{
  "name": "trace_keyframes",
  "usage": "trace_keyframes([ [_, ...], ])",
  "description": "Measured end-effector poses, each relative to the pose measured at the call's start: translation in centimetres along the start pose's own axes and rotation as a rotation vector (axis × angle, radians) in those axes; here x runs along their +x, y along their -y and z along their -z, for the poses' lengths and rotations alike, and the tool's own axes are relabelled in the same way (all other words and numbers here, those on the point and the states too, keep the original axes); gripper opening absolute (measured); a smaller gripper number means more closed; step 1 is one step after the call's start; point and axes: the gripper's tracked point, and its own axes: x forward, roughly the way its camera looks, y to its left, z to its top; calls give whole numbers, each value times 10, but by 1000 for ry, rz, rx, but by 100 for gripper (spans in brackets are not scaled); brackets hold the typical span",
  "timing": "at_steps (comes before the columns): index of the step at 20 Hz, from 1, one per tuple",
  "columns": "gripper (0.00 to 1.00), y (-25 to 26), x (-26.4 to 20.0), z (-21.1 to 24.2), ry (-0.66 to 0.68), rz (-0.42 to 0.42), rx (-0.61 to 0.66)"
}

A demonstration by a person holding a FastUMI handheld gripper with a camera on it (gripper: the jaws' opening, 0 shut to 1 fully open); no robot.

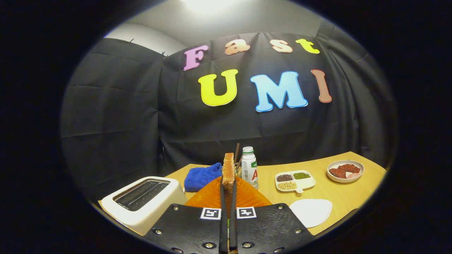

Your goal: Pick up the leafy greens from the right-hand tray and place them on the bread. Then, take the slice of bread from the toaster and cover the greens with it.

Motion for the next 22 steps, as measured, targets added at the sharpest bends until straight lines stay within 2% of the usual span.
trace_keyframes([
  [8, 3, -10, 28, 47, -81, -23, 41],
  [15, 3, -32, 31, 55, -86, -71, 30],
  [18, 3, -25, 34, 63, -106, -51, 37],
  [22, 3, -20, 35, 69, -113, -58, 107],
])
